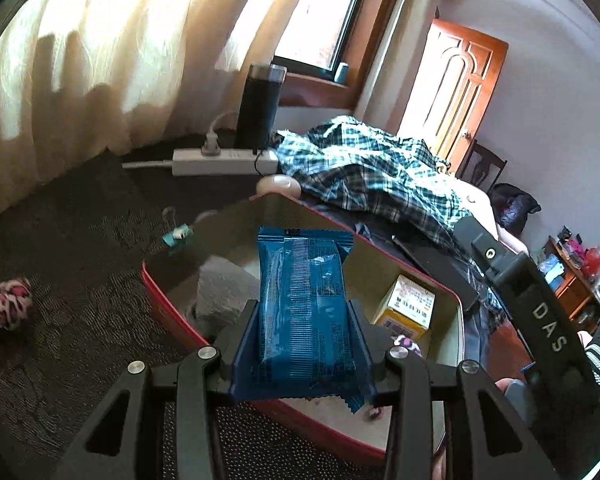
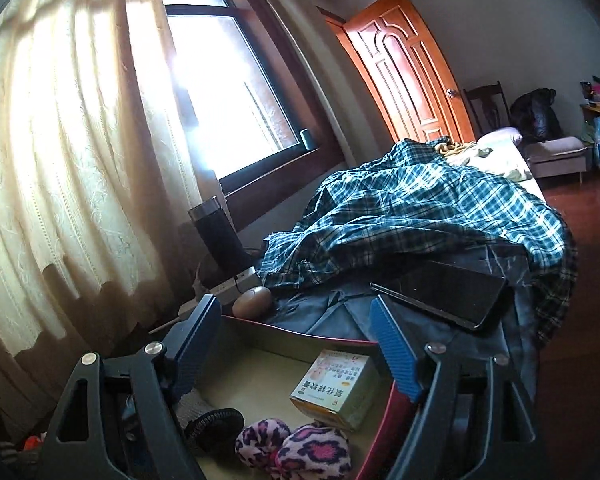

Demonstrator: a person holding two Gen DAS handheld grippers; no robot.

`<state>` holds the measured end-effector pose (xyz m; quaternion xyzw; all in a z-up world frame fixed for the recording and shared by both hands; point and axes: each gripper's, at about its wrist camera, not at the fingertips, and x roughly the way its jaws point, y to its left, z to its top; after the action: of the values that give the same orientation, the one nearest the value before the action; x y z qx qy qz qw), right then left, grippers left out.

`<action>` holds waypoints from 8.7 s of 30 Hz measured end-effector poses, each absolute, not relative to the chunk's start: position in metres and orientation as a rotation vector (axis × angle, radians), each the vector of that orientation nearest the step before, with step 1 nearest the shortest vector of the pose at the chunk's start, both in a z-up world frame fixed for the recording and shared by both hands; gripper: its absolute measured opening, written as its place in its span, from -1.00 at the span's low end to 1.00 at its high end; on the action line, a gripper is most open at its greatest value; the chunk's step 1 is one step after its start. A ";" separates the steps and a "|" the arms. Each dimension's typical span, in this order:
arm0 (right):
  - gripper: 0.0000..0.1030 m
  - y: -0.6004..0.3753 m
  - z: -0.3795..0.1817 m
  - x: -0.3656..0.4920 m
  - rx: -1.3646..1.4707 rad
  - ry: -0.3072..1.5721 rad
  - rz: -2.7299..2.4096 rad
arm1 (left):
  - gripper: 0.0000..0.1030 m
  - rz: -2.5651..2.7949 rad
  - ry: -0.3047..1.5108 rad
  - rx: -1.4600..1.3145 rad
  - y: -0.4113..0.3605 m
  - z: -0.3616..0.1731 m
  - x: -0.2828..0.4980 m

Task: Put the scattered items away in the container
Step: 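Lower the blue packet into the red tin with the left tool while the right tool releases the plush there, then move the left tool to the red ball while the right tool approaches the pink foam knot, then grasp the red ball with the left tool while the right tool grasps the pink foam knot, then drop the red ball into the red tin with the left tool while the right tool releases the knot there, then bring both tools back over the remaining items on the mat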

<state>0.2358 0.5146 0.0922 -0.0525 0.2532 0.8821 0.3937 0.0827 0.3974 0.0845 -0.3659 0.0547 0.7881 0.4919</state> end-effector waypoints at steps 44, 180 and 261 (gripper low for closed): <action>0.57 0.475 0.100 0.208 -0.229 0.372 2.281 | 0.47 2.620 -0.126 -1.113 0.078 0.065 0.020; 0.33 0.546 0.086 0.185 -0.787 0.523 2.454 | -0.26 1.980 0.207 -0.924 0.378 0.098 0.094; 0.52 0.305 0.067 0.047 -1.143 0.270 2.867 | 0.56 3.442 -0.310 -1.366 -0.125 0.045 -0.030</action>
<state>0.0467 0.3049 0.0672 -0.3689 0.0873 0.9251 0.0218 -0.0296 -0.1253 0.0454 -0.3524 -0.0799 0.8883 -0.2835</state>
